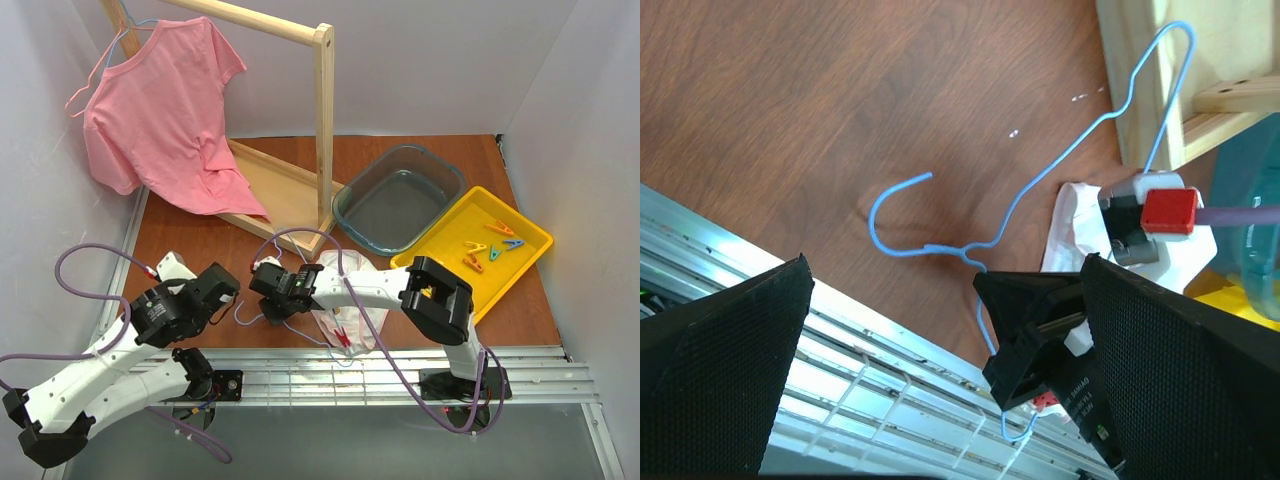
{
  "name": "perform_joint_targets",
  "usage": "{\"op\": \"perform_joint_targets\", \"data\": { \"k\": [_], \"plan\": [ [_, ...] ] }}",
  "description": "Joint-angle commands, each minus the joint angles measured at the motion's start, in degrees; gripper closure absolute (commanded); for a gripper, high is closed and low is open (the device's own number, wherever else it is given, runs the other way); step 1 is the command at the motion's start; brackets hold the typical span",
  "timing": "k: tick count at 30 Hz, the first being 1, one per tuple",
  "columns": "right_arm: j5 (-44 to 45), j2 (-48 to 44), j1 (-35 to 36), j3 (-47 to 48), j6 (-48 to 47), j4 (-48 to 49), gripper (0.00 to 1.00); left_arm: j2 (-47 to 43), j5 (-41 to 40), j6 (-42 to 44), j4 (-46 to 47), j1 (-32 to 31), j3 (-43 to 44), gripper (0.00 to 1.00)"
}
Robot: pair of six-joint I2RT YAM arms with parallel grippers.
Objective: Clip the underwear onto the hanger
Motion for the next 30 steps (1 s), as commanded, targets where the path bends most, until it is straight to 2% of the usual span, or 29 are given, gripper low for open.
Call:
{"op": "perform_joint_targets", "data": {
  "k": [1,6,13,18,27,30],
  "plan": [
    [0.58,-5.59,-0.26,2.51,2.7,-1.79,0.99,-1.15,-3.85,1.06,-3.49,0.3,2.43,0.02],
    [1.55,-6.57,-1.14,4.97,3.32,-3.2,0.99,-3.0,-3.95,5.36,-0.34,0.3,2.08,0.02],
    [3.75,-6.83,-2.72,8.58,3.76,-4.08,0.99,-4.5,-1.05,13.0,6.43,0.3,-0.91,0.08],
    [4.45,-6.57,-3.87,10.51,3.94,-4.08,0.99,-3.89,2.2,21.09,14.78,0.3,-2.84,0.17],
    [5.59,-5.95,-6.68,14.73,4.73,-4.43,0.99,-3.79,10.9,33.3,32.35,0.3,-8.81,0.21],
    [5.42,-5.87,-7.99,15.96,4.99,-4.52,0.99,-4.49,13.98,35.5,37.54,0.21,-11.28,0.27]
  ]
}}
